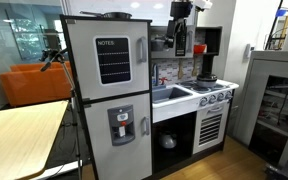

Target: Move the pot from the sink to the top cabinet then close the cabinet door

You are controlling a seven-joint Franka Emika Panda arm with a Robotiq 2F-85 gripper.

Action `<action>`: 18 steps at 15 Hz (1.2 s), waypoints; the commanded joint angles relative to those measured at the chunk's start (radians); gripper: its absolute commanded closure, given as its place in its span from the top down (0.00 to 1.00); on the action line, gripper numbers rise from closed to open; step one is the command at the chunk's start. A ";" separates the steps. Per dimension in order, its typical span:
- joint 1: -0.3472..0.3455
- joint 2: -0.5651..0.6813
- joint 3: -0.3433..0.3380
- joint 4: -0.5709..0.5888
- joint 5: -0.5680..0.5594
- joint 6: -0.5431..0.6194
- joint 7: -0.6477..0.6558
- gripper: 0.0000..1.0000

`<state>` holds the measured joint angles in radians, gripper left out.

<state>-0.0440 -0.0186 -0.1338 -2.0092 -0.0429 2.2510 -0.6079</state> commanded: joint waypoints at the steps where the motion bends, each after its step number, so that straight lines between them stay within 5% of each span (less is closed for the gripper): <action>1: -0.017 0.035 0.015 0.028 -0.008 0.053 -0.005 1.00; 18: -0.055 0.149 0.018 0.107 0.009 0.174 -0.010 1.00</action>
<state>-0.0711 0.0991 -0.1334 -1.9357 -0.0419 2.3988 -0.6079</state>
